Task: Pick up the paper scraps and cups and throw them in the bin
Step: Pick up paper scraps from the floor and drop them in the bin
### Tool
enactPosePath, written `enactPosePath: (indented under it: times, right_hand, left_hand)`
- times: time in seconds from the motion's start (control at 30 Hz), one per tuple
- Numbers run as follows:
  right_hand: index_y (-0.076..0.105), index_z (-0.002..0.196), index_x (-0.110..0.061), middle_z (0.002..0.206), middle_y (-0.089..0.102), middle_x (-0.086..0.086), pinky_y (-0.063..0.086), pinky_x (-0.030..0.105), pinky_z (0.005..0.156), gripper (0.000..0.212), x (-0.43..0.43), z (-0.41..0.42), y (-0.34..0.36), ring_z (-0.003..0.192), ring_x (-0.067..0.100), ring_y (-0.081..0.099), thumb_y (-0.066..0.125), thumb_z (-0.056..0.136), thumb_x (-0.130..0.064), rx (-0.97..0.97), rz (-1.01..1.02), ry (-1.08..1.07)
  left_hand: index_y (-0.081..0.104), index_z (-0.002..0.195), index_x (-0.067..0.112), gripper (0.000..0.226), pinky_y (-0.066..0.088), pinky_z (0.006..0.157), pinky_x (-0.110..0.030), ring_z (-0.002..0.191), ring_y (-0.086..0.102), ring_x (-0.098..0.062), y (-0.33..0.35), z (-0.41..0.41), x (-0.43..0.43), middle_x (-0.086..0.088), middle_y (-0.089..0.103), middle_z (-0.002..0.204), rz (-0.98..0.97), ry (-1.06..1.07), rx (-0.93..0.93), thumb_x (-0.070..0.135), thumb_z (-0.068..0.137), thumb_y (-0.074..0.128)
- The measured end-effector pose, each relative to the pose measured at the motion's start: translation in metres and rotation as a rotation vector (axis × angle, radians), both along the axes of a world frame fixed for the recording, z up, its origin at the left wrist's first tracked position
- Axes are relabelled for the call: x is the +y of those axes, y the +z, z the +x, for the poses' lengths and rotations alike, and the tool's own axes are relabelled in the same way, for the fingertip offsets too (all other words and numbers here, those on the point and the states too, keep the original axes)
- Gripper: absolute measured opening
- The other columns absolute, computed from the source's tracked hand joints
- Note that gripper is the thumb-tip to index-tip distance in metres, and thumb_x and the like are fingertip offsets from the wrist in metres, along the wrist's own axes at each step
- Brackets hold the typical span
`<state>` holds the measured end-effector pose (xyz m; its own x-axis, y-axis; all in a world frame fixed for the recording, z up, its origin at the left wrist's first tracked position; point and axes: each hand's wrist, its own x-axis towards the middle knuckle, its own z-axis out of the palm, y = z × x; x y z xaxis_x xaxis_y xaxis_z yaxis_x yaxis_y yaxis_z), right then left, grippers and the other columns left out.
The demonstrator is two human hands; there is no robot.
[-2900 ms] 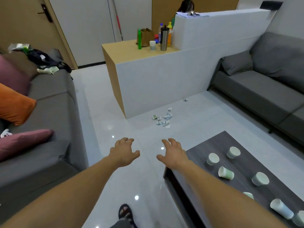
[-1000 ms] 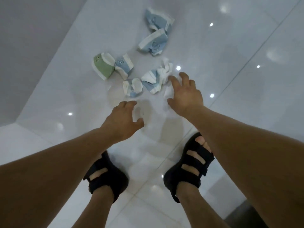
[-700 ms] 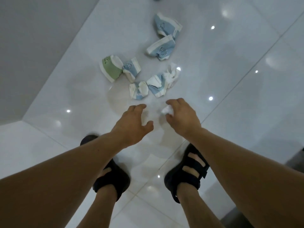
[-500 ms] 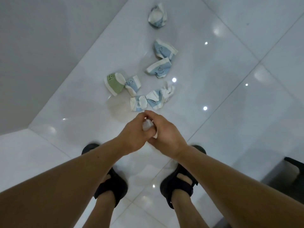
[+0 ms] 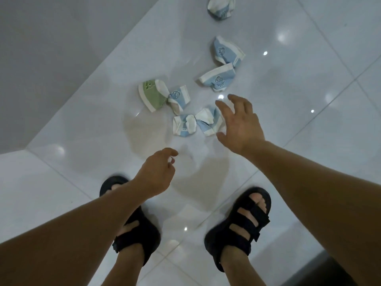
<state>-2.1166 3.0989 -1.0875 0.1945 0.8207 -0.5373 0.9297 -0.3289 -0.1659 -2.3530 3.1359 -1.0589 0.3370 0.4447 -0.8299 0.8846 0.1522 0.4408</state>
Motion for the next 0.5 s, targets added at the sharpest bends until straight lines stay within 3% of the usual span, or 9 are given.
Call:
enactPosePath:
  times: [0.17, 0.27, 0.37, 0.5]
  right_hand:
    - [0.021, 0.151, -0.025, 0.158, 0.018, 0.008, 0.017, 0.048, 0.115, 0.086, 0.017, -0.015, -0.022, 0.147, 0.029, 0.01, 0.069, 0.081, -0.042, -0.016, -0.019, 0.345]
    - [0.028, 0.148, -0.019, 0.15, 0.03, 0.011, 0.005, 0.054, 0.116, 0.073, 0.018, -0.031, -0.034, 0.139, 0.032, 0.027, 0.062, 0.084, -0.027, -0.116, -0.003, 0.446]
    - [0.036, 0.144, -0.013, 0.138, 0.042, 0.013, 0.01, 0.051, 0.115, 0.062, 0.013, -0.038, -0.037, 0.122, 0.035, 0.043, 0.055, 0.084, -0.017, -0.118, 0.023, 0.416]
    - [0.04, 0.14, -0.013, 0.129, 0.049, 0.01, 0.017, 0.045, 0.112, 0.065, 0.002, -0.042, -0.019, 0.115, 0.033, 0.046, 0.062, 0.08, -0.023, -0.036, 0.018, 0.354]
  left_hand:
    - [0.053, 0.124, 0.022, 0.037, 0.047, 0.072, -0.031, 0.103, 0.06, -0.022, -0.017, -0.007, -0.002, -0.003, 0.055, 0.118, 0.0, -0.029, 0.024, 0.006, 0.093, 0.041]
    - [0.052, 0.125, 0.022, 0.037, 0.046, 0.069, -0.029, 0.101, 0.06, -0.021, -0.022, -0.009, 0.004, -0.003, 0.055, 0.118, 0.01, -0.059, 0.041, 0.008, 0.092, 0.042]
    - [0.052, 0.126, 0.021, 0.039, 0.046, 0.068, -0.029, 0.099, 0.06, -0.021, -0.023, -0.009, 0.012, -0.003, 0.056, 0.118, 0.019, -0.076, 0.061, 0.008, 0.091, 0.041]
    - [0.052, 0.127, 0.02, 0.039, 0.048, 0.072, -0.031, 0.101, 0.06, -0.022, -0.009, -0.009, 0.017, -0.004, 0.056, 0.121, 0.013, -0.085, 0.082, 0.009, 0.091, 0.041]
